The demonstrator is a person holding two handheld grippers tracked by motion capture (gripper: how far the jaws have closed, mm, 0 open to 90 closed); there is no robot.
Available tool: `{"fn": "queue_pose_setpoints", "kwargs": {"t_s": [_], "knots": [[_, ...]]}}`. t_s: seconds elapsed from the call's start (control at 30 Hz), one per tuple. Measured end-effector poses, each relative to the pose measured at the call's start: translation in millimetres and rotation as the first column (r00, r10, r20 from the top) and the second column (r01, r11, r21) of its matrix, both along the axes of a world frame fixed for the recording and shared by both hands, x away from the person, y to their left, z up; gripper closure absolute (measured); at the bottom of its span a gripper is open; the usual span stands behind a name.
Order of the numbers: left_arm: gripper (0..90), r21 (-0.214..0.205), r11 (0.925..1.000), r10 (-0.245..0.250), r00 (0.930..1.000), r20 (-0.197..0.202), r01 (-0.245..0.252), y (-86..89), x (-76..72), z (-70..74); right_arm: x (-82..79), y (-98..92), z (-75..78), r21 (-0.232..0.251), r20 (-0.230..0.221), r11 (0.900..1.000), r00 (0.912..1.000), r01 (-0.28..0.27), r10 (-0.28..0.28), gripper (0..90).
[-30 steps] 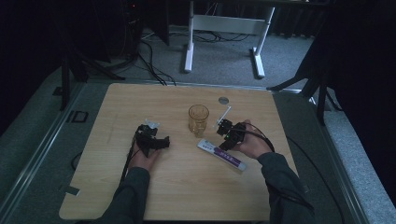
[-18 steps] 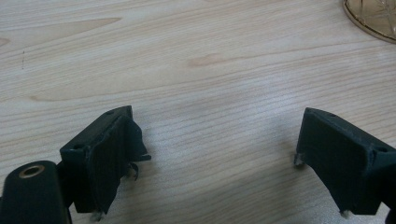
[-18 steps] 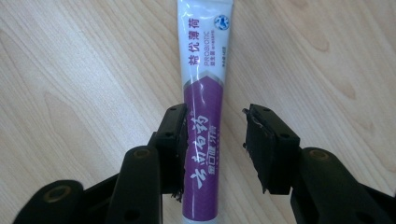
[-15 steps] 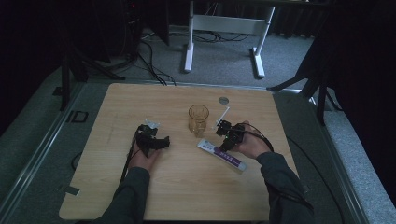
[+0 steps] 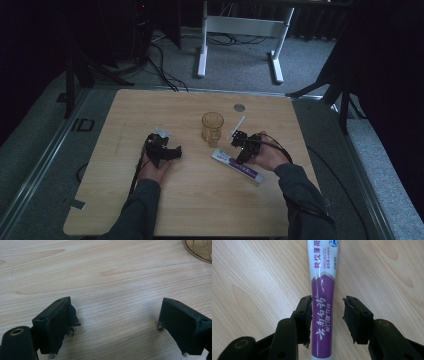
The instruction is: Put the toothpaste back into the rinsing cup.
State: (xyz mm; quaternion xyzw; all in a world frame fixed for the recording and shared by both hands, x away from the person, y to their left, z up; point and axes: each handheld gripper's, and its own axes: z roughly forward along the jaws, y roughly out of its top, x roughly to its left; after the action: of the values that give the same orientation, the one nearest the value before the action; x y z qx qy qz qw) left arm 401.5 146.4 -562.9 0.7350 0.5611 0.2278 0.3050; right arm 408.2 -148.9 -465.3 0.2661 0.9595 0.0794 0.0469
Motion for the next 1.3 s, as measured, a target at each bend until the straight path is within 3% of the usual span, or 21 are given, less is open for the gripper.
{"fn": "queue_pose_setpoints", "kwargs": {"t_s": [1.3], "knots": [[11.7, -0.001, 1.0, 0.001, 1.0, 0.001, -0.001, -0.1, 0.0, -0.1, 6.6, 3.3, -29.2, -0.055, -0.072, 0.9984, 0.9973, 0.011, -0.015, 56.9]]}}
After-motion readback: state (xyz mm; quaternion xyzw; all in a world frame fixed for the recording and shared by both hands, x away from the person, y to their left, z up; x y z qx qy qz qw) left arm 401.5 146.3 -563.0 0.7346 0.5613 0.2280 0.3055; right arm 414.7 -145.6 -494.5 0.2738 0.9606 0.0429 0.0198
